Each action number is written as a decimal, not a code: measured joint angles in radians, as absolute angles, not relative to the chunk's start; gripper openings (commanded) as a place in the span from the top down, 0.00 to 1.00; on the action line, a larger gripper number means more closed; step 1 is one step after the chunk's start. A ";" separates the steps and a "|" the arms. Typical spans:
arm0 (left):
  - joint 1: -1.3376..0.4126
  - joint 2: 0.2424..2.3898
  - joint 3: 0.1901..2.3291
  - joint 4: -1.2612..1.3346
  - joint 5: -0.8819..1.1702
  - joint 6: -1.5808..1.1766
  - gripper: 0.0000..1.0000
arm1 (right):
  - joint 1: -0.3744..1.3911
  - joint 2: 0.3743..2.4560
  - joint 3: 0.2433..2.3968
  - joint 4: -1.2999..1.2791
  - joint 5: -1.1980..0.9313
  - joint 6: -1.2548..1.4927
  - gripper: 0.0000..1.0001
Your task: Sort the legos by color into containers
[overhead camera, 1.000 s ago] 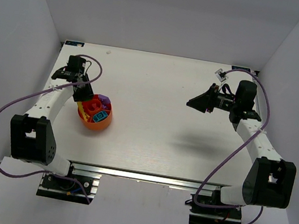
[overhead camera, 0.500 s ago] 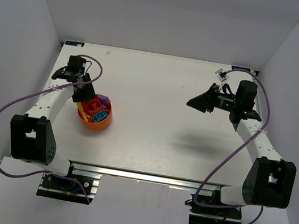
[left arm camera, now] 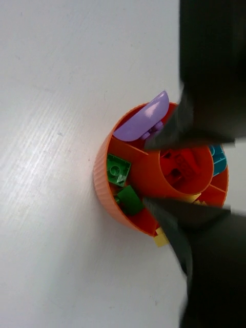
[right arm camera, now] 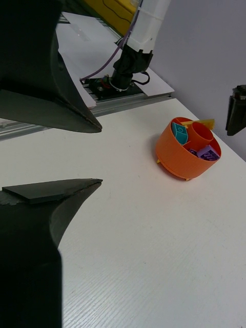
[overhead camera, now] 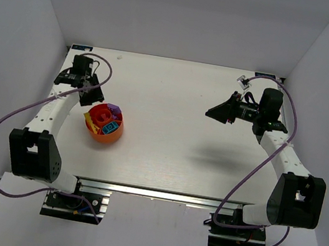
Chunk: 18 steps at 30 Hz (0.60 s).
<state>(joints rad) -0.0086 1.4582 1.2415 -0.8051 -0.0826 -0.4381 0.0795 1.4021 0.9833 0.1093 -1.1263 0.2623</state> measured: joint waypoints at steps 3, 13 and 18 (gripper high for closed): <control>-0.009 1.437 1.285 -0.785 -0.067 -0.408 0.93 | 0.080 1.402 0.983 0.109 -1.125 0.257 0.53; -0.033 1.015 1.019 -0.383 0.525 -0.255 0.02 | 0.081 1.398 1.003 -0.073 -0.820 0.011 0.30; -0.038 0.925 0.857 -0.219 0.688 -0.253 0.02 | 0.081 1.363 1.007 -0.201 -0.585 -0.065 0.22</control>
